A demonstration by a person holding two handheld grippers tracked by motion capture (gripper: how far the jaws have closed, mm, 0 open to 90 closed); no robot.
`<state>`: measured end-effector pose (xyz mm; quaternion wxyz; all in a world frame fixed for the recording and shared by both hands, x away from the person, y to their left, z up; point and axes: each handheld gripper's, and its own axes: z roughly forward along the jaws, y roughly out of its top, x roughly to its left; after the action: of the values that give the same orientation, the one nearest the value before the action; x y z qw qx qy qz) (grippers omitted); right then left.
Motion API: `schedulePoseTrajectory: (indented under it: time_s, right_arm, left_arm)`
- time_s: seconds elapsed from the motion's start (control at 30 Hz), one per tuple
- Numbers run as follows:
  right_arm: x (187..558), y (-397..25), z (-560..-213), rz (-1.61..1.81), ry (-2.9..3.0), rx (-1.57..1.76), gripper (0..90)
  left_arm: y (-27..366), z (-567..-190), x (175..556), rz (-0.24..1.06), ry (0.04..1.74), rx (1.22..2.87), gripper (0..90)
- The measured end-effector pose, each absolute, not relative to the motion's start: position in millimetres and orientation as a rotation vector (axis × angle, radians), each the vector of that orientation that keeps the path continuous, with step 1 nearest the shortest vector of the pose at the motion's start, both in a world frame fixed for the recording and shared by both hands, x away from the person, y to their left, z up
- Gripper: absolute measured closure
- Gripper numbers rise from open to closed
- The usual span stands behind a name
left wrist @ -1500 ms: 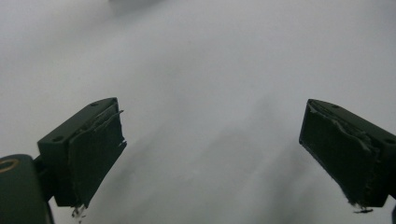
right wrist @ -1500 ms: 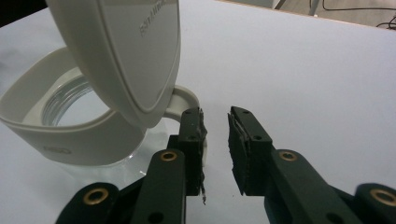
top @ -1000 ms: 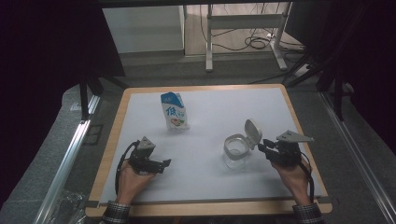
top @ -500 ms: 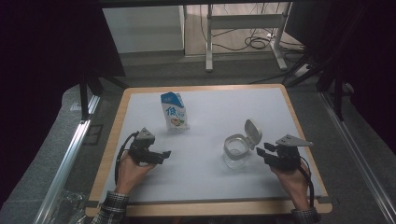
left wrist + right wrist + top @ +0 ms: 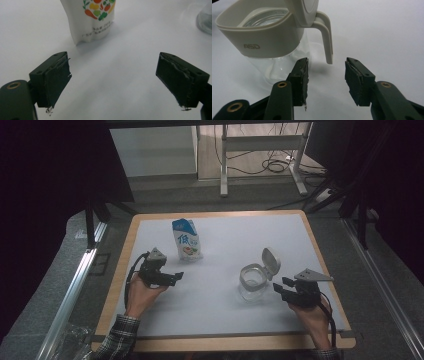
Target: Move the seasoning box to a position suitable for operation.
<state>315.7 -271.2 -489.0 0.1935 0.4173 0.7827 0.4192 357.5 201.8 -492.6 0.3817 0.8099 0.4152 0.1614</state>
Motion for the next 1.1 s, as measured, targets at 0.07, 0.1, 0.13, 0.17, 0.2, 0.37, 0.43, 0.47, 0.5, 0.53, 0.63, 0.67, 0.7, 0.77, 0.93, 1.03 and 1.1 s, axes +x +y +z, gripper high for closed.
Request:
schedulePoseTrajectory:
  time_s: [0.07, 0.1, 0.13, 0.17, 0.2, 0.37, 0.43, 0.47, 0.5, 0.53, 0.63, 0.67, 0.7, 0.77, 0.93, 1.03, 1.1]
  right_arm:
    - [315, -271, -490, 1.179, 2.195, 1.173, 53.3]
    - [315, -271, -490, 1.179, 2.196, 1.175, 53.1]
    - [315, -271, -490, 1.182, 2.196, 1.174, 53.1]
    - [314, -271, -491, 1.184, 2.198, 1.175, 52.8]
    - [314, -271, -492, 1.183, 2.197, 1.176, 52.7]
    - [312, -271, -495, 1.179, 2.204, 1.179, 51.9]
    - [311, -271, -497, 1.182, 2.203, 1.185, 51.4]
    - [311, -272, -498, 1.185, 2.203, 1.189, 51.0]
    - [310, -272, -498, 1.187, 2.202, 1.191, 50.6]
    - [310, -272, -499, 1.186, 2.201, 1.189, 50.2]
    - [310, -272, -501, 1.174, 2.201, 1.192, 48.4]
    - [310, -272, -502, 1.174, 2.201, 1.193, 48.0]
    - [309, -271, -502, 1.169, 2.203, 1.193, 47.6]
    - [309, -271, -504, 1.160, 2.208, 1.189, 47.0]
    - [307, -271, -507, 1.149, 2.214, 1.193, 46.7]
    - [306, -272, -509, 1.148, 2.218, 1.195, 46.3]
    - [306, -272, -510, 1.143, 2.222, 1.197, 45.8]
  left_arm:
    - [202, -491, 360, 0.416, 1.061, 2.059, 11.8]
    - [202, -491, 361, 0.418, 1.053, 2.061, 11.8]
    - [202, -490, 363, 0.421, 1.053, 2.062, 11.9]
    - [202, -489, 364, 0.425, 1.050, 2.065, 11.9]
    - [202, -489, 366, 0.426, 1.050, 2.067, 11.9]
    - [203, -484, 373, 0.425, 1.046, 2.069, 13.2]
    - [204, -482, 376, 0.425, 1.042, 2.069, 13.4]
    - [204, -481, 377, 0.425, 1.041, 2.069, 13.8]
    - [204, -480, 378, 0.423, 1.041, 2.066, 13.8]
    - [205, -479, 380, 0.422, 1.034, 2.067, 13.8]
    - [204, -477, 384, 0.421, 1.025, 2.070, 13.8]
    - [204, -476, 386, 0.422, 1.017, 2.075, 13.8]
    - [203, -475, 387, 0.417, 1.022, 2.073, 13.8]
    - [203, -473, 390, 0.410, 1.020, 2.070, 14.4]
    - [203, -470, 397, 0.402, 1.019, 2.057, 21.0]
    - [204, -466, 401, 0.403, 1.014, 2.053, 22.4]
    - [204, -464, 404, 0.404, 1.016, 2.047, 23.0]
